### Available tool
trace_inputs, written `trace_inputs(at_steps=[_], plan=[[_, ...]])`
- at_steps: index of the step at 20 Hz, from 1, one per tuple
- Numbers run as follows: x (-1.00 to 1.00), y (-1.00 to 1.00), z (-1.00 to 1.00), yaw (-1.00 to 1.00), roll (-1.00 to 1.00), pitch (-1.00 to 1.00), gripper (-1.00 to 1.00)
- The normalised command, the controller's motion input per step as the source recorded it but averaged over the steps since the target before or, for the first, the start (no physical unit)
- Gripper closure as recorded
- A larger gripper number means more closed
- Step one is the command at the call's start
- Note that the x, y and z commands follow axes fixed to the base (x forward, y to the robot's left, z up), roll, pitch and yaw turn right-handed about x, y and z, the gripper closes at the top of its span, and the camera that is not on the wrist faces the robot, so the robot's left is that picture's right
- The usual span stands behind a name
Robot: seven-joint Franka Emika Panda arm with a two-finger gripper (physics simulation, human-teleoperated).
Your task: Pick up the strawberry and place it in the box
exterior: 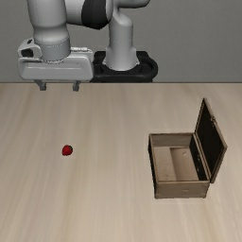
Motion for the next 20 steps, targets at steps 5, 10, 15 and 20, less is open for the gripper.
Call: trace_inputs(at_steps=[5,10,15,20], plan=[[0.0,0.0,-1.0,0.0,0.0,0.0,-1.0],[0.0,0.0,-1.0,0.0,0.0,0.0,-1.0],[0.0,0.0,-1.0,0.0,0.0,0.0,-1.0],[0.0,0.0,-1.0,0.0,0.0,0.0,-1.0]])
